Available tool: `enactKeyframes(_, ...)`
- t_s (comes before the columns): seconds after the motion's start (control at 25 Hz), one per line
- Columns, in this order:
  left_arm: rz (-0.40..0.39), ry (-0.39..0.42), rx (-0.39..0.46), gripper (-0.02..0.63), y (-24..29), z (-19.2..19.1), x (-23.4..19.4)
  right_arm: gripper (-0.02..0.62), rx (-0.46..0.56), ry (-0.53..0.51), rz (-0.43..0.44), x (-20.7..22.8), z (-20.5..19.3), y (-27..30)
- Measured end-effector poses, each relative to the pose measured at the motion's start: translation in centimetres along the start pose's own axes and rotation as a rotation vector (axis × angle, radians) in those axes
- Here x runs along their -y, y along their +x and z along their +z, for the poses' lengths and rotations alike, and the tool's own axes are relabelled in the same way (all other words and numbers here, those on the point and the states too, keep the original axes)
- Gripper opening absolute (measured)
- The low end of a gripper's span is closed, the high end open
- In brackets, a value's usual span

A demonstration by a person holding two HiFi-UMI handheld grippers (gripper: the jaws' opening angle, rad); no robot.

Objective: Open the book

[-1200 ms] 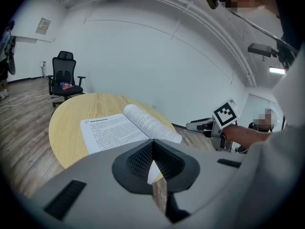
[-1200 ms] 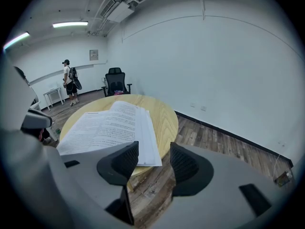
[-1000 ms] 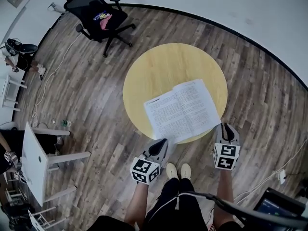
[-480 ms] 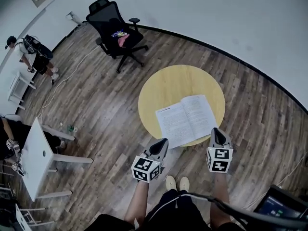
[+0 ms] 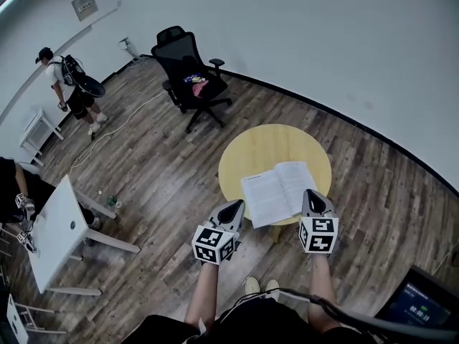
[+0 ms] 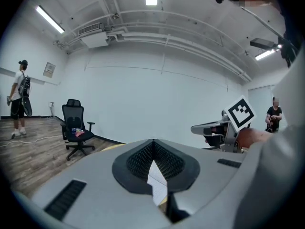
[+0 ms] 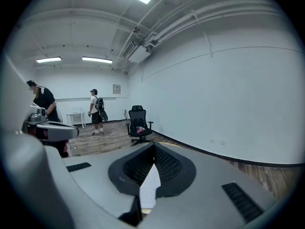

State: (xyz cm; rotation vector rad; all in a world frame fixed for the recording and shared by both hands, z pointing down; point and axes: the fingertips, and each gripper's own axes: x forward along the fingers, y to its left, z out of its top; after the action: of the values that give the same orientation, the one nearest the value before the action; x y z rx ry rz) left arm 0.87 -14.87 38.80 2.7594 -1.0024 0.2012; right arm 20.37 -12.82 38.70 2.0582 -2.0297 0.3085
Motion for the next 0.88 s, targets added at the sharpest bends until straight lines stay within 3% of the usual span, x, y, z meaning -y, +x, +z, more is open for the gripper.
enactKeyframes(0.48, 0.06, 0.099, 0.132, -0.002, -4.5, 7.0, 0.1, 0.005, 0.135, -0.035, 0.13, -6.3, 7.1, -2.7)
enactKeyframes(0.88, 0.126, 0.093, 0.173, -0.002, -7.4, 7.9, -1.1, 0.005, 0.145, -0.047, 0.191, -9.1, 7.5, -3.3)
